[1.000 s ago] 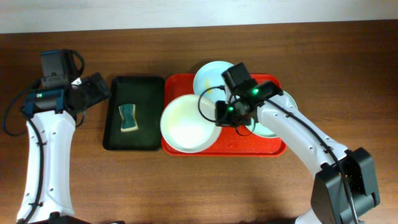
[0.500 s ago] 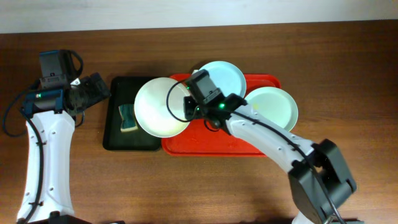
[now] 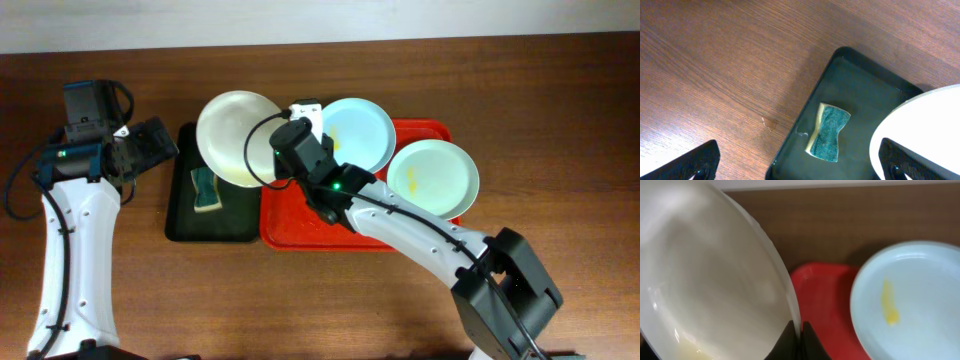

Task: Clean dirty plates on tray and stack at the side
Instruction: 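Lift the white plate with the right gripper and tip it over the black tray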

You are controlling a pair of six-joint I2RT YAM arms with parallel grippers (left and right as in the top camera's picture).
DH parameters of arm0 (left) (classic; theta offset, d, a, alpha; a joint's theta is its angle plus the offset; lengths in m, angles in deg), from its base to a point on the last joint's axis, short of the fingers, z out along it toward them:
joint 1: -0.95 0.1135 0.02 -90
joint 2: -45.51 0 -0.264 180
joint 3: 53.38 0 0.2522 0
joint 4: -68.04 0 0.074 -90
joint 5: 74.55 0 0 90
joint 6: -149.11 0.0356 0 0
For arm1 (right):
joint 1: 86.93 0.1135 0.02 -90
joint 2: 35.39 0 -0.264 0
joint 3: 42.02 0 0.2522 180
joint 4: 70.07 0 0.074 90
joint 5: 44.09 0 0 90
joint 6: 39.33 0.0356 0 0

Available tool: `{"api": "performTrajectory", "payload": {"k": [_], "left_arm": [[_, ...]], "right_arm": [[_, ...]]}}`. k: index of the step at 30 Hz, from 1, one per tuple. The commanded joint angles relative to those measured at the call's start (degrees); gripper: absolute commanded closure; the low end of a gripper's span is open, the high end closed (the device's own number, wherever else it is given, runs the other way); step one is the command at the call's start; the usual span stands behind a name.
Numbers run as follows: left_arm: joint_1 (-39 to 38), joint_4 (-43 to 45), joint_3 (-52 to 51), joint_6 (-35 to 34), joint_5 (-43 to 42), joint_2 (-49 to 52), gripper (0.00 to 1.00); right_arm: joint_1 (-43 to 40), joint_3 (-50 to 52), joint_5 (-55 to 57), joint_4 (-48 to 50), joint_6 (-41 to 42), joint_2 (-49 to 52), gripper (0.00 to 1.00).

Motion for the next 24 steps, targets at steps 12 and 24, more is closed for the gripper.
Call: {"api": "performTrajectory", "payload": {"k": [12, 24], "left_arm": [[0.2, 0.0, 0.9, -0.8, 0.4, -0.2, 0.01], [0.2, 0.0, 0.9, -0.8, 0.4, -0.2, 0.01]], "right_arm": [[4.8, -0.8, 11.5, 15.1, -29.4, -0.1, 0.96], [11.8, -0.8, 22.8, 38.5, -70.0, -0.1, 0.96]]}}
